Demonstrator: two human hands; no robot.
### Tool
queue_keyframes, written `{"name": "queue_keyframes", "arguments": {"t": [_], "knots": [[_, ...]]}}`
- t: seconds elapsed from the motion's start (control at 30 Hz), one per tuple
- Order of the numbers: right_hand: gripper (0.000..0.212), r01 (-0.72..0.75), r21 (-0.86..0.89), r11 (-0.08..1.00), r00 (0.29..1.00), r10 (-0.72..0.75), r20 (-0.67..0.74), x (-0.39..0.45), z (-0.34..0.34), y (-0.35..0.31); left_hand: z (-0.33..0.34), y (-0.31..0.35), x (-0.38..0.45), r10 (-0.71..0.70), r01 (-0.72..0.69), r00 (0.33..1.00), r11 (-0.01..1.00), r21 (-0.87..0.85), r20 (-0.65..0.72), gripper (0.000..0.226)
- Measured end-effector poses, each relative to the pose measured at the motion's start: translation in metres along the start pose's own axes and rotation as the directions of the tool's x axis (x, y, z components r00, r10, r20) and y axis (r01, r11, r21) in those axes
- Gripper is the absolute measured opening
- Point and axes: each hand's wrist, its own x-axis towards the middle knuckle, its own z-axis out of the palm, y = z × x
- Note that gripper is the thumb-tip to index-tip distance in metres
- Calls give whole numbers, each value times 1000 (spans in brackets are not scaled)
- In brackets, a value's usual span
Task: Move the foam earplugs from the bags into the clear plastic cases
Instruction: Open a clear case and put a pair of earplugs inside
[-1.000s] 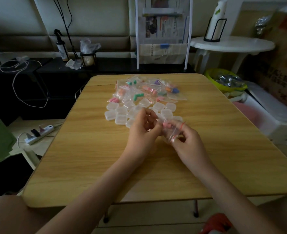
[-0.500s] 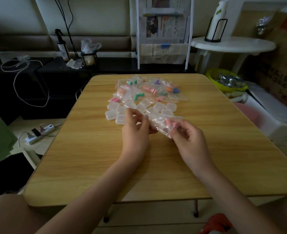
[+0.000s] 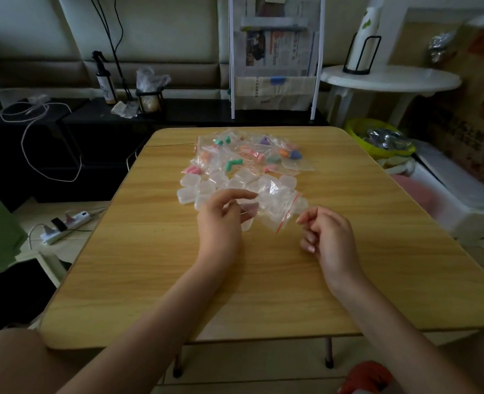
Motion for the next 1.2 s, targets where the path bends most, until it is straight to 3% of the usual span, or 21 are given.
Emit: {"name": "queue_keyframes", "arguments": {"t": [0.07,0.2,0.3,0.43,0.53,0.67,0.8,0.9,1.07,1.2], "knots": [[27,-17,-59,998,1000,17,3,1,1,-2,1,0,-1,-3,3,1000,1000,3,26,40],[26,97,-357,929,995,-88,40,0,-1,-4,2,2,-4,67,-76,991,995,69,117,32],[12,167,-425,890,986,-157,59,4,-2,-4,4,1,-6,93,-118,980,983,138,173,33],[25,13,-389,921,998,-39,-59,24,-10,-16,1,0,-3,95,-130,980,972,196,176,41],[39,-44,-347,937,999,45,-3,32,-15,-27,3,1,-4,116,-166,969,959,228,219,41],[16,72,-466,882,995,-34,90,30,-13,-26,6,1,-7,162,-237,951,930,282,265,40],[15,42,-442,896,980,-124,-158,65,-22,-27,-1,-2,-5,261,-315,949,836,450,178,44],[30,-37,-493,869,942,-135,-308,99,-37,-26,-2,-7,-4,234,-328,945,687,648,230,47],[41,-35,-807,590,944,-245,-220,119,-50,-14,0,-9,-5,140,-327,945,444,834,295,46],[60,-89,-856,509,938,-247,-244,117,-48,-18,-1,-10,-2,132,-319,948,414,853,290,38]]}}
